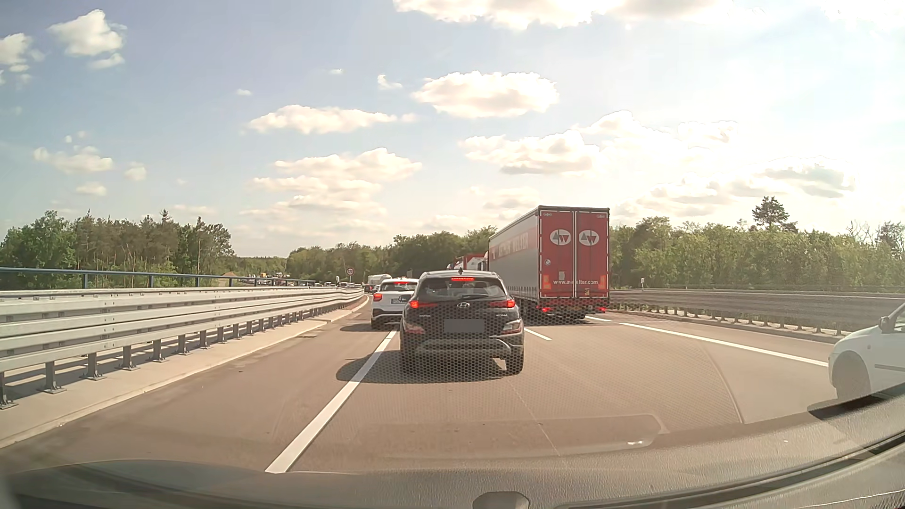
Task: Follow the waypoints while adhering to traffic rules and regulations
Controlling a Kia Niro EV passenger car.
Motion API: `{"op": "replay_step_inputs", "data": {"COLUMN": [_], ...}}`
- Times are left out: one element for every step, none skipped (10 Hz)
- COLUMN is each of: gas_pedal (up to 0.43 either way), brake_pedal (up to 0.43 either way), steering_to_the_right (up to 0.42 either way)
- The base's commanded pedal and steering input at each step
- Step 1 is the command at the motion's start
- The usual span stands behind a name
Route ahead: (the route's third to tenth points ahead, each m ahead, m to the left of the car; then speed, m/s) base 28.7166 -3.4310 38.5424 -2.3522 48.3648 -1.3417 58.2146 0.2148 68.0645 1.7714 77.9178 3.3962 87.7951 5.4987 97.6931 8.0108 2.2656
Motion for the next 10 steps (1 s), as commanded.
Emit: {"op": "replay_step_inputs", "data": {"gas_pedal": [0.000, 0.000, 0.000, 0.000, 0.000, 0.000, 0.000, 0.000, 0.000, 0.000], "brake_pedal": [0.226, 0.226, 0.226, 0.226, 0.207, 0.183, 0.152, 0.146, 0.146, 0.140], "steering_to_the_right": [-0.011, -0.011, -0.011, -0.011, -0.011, -0.011, -0.011, -0.011, -0.011, -0.011]}}
